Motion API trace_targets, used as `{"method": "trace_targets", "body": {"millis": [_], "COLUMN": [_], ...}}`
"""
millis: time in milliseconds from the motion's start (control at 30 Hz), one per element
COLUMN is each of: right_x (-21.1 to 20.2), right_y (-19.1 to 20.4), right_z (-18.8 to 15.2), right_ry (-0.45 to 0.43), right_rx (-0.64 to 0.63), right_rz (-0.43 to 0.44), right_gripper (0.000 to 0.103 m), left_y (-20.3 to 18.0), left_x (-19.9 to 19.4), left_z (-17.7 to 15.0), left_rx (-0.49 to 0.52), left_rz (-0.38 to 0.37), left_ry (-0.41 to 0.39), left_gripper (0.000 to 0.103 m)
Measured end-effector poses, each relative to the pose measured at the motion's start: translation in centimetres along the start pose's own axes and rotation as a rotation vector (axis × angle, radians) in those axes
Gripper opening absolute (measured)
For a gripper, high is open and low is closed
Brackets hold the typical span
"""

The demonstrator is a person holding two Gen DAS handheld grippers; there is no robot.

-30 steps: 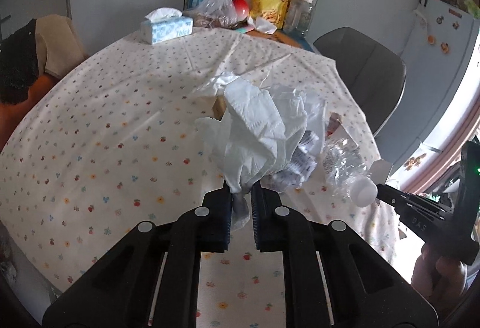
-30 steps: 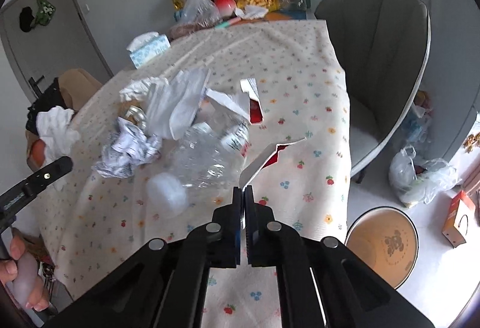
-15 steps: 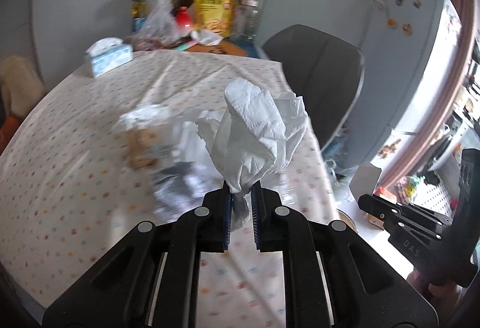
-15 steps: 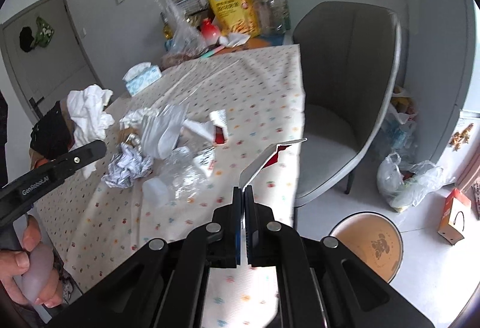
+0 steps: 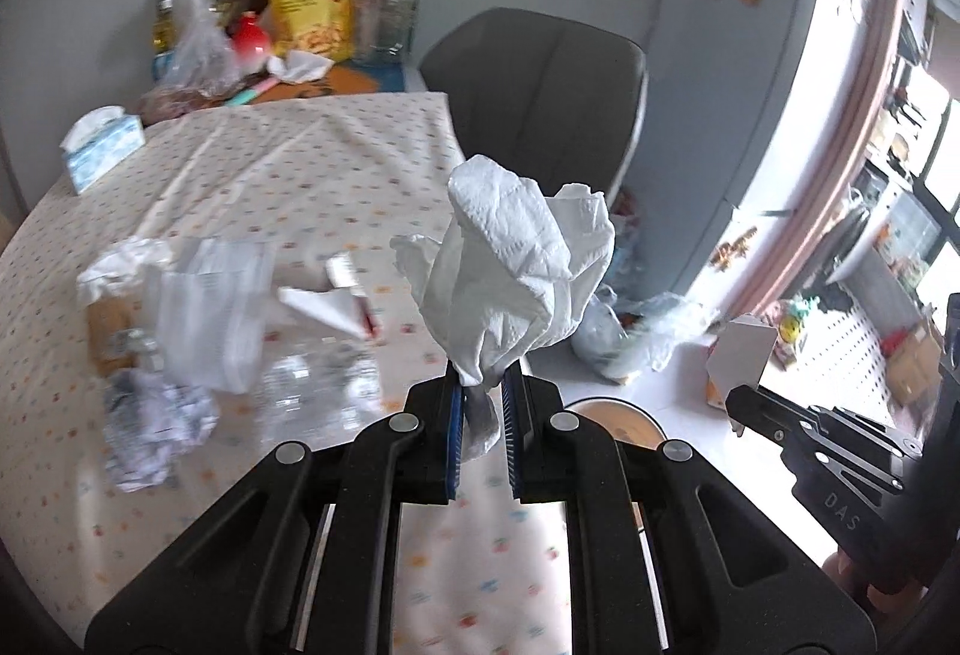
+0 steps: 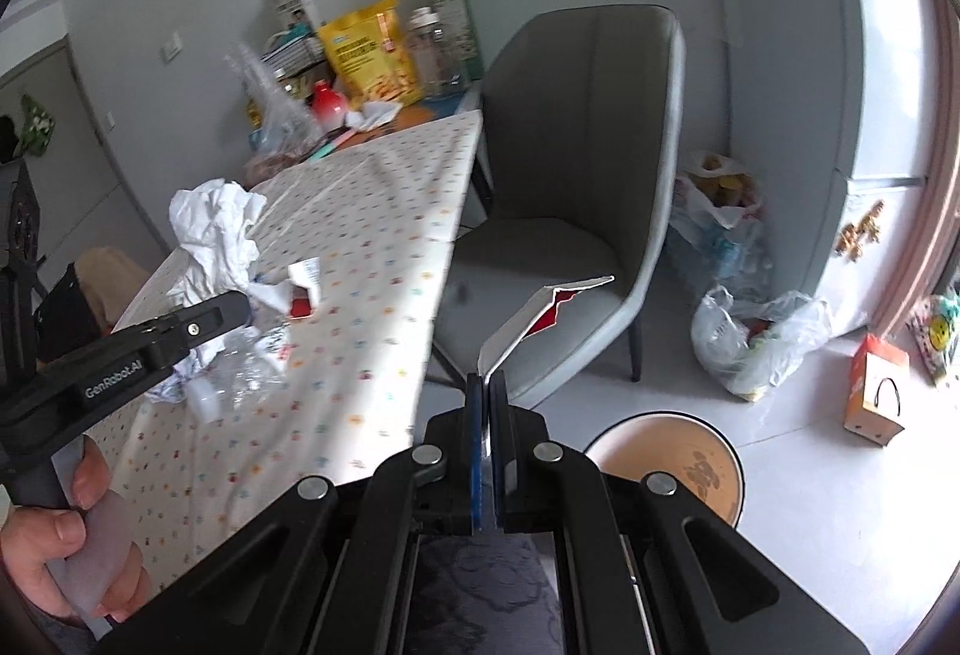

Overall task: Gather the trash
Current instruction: 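Carry both items over the round bin and open both tools to drop them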

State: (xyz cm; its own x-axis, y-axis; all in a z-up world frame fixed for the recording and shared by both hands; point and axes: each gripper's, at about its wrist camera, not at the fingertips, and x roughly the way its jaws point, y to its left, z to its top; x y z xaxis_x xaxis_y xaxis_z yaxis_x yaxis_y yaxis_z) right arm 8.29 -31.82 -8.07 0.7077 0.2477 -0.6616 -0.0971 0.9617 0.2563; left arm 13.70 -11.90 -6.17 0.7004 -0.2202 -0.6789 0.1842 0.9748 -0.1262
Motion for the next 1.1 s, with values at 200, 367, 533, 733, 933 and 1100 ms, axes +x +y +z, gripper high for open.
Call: {"method": "trace_targets", "body": {"millis": [200, 367, 533, 733, 933, 1100], "right_x": [0.9, 2.5, 4.6, 7.6, 8.3, 6.1], "right_y": [-3.6, -6.8, -9.6, -12.7, -15.1, -17.5], "right_z": [-0.5, -0.9, -1.3, -2.3, -3.6, -4.1], "right_ry": [0.010, 0.030, 0.047, 0.083, 0.117, 0.066], "right_rx": [0.062, 0.126, 0.184, 0.240, 0.290, 0.329], "right_rz": [-0.028, -0.045, -0.060, -0.054, -0.058, -0.116], "right_gripper": [0.003, 0.004, 0.005, 0.007, 0.008, 0.052], "left_y": [-3.6, -6.2, -7.4, -8.8, -10.3, -12.1], "left_x": [2.9, 5.2, 7.3, 9.4, 10.8, 12.3], "left_z": [0.4, 0.4, 0.5, 0.6, 0.3, 0.0], "left_rx": [0.054, 0.092, 0.103, 0.118, 0.138, 0.164], "left_rz": [-0.024, -0.040, -0.046, -0.050, -0.061, -0.096], "left_ry": [0.046, 0.092, 0.137, 0.176, 0.210, 0.253], "left_gripper": [0.012, 0.012, 0.012, 0.012, 0.012, 0.012]}}
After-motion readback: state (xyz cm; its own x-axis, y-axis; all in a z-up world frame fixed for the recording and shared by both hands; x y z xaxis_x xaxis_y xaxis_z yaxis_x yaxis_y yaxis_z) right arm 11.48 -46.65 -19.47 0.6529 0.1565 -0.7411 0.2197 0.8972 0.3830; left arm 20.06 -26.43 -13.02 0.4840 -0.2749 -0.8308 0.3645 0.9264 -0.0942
